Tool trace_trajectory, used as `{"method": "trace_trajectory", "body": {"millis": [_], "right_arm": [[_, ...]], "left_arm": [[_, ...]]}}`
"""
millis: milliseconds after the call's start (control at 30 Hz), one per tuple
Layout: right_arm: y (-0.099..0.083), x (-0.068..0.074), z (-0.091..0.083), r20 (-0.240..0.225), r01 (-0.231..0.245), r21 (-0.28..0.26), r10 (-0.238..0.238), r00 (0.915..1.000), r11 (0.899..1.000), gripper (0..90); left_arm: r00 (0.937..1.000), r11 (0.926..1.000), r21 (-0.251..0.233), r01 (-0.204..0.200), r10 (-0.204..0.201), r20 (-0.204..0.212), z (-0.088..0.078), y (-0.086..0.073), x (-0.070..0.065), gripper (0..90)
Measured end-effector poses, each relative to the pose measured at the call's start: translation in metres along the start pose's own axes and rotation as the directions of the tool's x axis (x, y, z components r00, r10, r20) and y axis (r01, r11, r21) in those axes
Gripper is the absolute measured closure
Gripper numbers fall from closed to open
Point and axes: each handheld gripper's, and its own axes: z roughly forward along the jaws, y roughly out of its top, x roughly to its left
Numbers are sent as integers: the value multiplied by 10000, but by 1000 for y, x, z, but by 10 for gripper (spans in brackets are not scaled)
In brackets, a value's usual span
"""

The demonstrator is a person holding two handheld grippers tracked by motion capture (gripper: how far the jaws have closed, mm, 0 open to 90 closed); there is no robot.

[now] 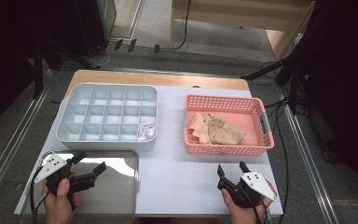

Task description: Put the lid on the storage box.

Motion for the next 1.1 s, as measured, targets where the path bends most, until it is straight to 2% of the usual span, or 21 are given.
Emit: {"method": "trace_trajectory", "body": {"millis": [200,433,533,800,1100], "right_arm": [[12,-4,-1,116,-191,96,190,9998,9998,235],[31,-5,4,29,7,143,-7,10000,9999,235],[37,-5,8,-60,-96,224,97,9999,9997,235],[55,-9,24,-40,57,660,-54,10000,9978,244],[72,-10,49,-165,27,1480,-2,9999,9890,252]], "left_arm": [[9999,9999,-20,157,-157,32,1,-2,1,79],[9998,9998,74,158,-159,119,2,-4,1,79],[9998,9999,46,129,-129,118,2,-4,1,80],[9997,9998,38,175,-176,162,2,-4,1,80],[9994,9997,-94,230,-228,274,0,-3,0,80]]}}
